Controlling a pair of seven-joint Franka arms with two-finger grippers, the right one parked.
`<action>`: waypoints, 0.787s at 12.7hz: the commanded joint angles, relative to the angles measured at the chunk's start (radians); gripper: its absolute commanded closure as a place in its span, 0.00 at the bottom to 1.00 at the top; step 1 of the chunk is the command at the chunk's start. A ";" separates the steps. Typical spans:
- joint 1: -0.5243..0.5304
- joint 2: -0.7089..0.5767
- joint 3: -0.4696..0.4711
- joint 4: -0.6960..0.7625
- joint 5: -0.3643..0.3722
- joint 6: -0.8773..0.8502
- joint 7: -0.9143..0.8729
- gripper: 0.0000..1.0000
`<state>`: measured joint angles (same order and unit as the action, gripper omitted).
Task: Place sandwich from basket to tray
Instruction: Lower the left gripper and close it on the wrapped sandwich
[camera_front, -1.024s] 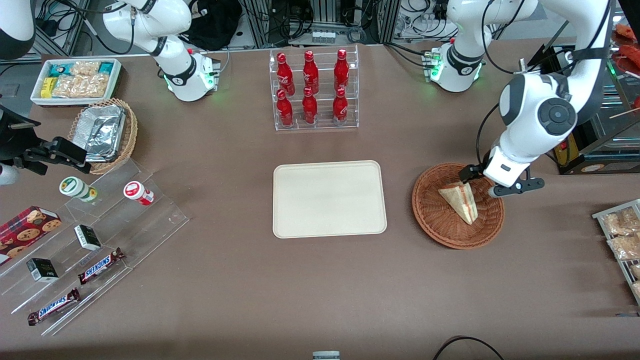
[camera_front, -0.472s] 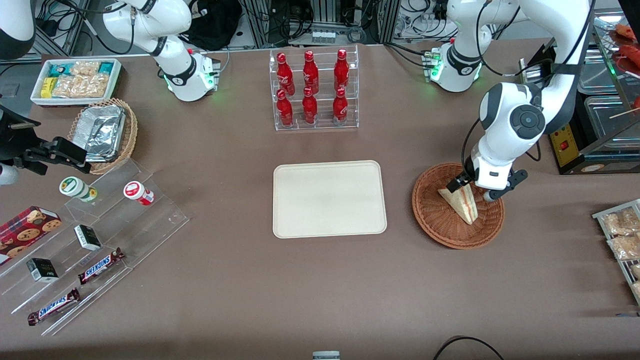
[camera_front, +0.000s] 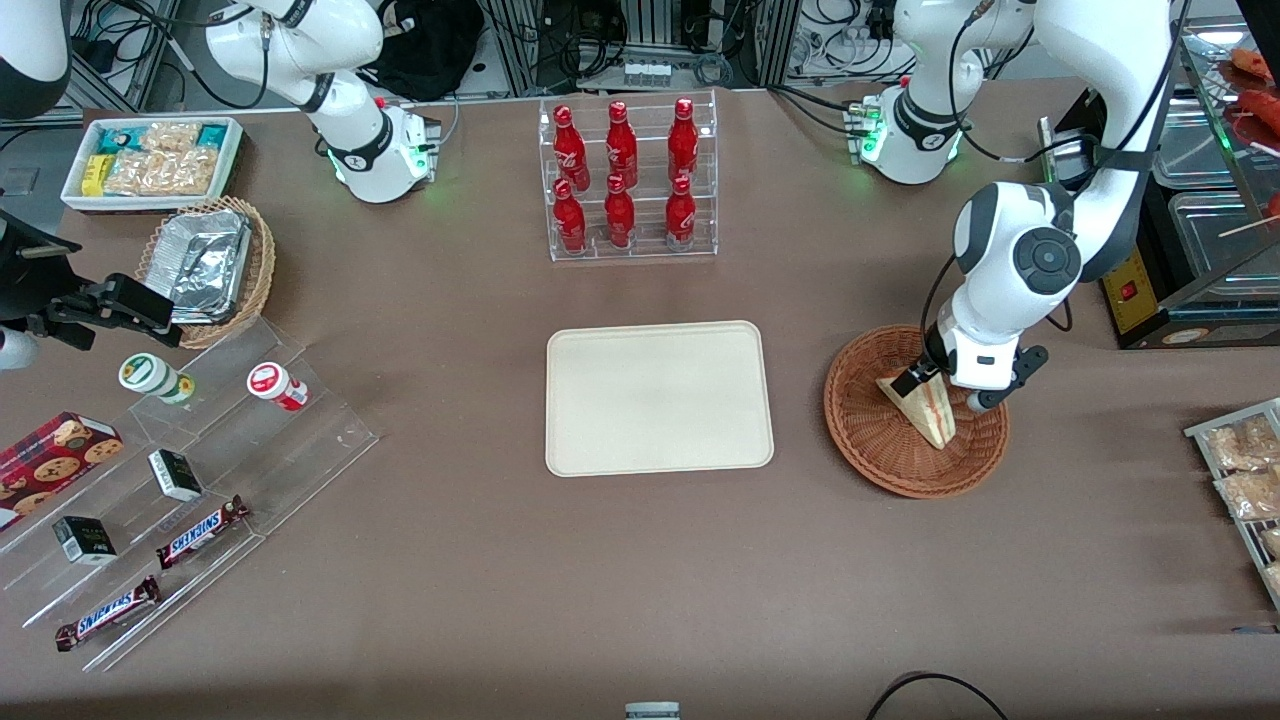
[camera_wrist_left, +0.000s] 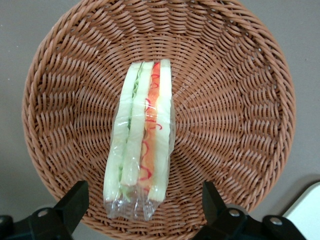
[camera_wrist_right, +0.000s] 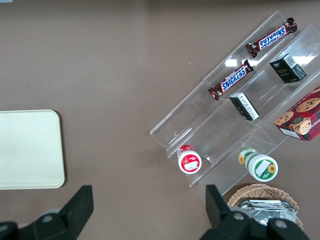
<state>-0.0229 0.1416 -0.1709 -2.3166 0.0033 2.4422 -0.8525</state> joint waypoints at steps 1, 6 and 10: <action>0.001 0.035 0.004 0.014 0.009 0.033 -0.002 0.00; 0.003 0.087 0.016 0.019 0.009 0.067 0.000 0.30; 0.001 0.066 0.021 0.019 0.010 0.051 0.065 0.84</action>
<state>-0.0202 0.2194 -0.1514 -2.3093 0.0056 2.4969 -0.8233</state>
